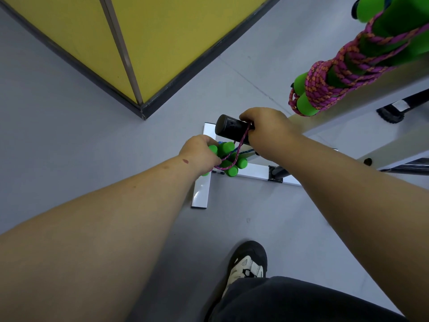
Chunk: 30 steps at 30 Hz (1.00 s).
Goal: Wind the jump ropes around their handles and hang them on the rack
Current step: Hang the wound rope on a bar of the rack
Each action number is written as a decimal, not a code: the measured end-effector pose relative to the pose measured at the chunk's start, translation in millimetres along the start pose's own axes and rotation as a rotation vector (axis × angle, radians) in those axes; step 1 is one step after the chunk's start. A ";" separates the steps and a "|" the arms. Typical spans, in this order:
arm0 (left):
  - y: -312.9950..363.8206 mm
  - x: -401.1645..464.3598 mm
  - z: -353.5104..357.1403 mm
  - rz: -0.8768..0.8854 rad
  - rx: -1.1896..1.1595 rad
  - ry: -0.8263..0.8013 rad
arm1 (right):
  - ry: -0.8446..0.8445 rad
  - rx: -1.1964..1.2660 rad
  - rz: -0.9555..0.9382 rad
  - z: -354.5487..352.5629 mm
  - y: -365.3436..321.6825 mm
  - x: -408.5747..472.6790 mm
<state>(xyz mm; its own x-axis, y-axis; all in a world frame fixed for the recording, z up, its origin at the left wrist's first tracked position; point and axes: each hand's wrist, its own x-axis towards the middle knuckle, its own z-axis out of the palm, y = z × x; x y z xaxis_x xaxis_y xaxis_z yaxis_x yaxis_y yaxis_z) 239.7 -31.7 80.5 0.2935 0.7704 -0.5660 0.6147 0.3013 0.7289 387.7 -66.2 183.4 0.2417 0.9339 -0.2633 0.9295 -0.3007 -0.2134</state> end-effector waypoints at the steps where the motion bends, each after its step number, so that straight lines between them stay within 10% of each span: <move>1: 0.0 -0.1 -1.1 0.009 0.013 0.028 | 0.021 0.014 -0.005 0.0 0.2 -0.2; 13: 8.3 -23.7 -78.9 -0.029 0.034 0.227 | 0.162 0.157 -0.175 -4.0 -42.6 4.7; 30: 62.0 -255.6 -248.2 0.091 -1.110 0.410 | 0.073 1.324 -0.246 -132.9 -233.8 -104.9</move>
<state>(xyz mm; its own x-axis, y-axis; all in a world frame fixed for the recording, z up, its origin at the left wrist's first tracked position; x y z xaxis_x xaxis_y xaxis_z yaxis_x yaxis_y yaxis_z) 21.0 -70.4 365.9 -0.0774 0.8759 -0.4762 -0.4269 0.4025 0.8098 181.9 -68.3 385.9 0.1615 0.9858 -0.0463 -0.0047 -0.0462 -0.9989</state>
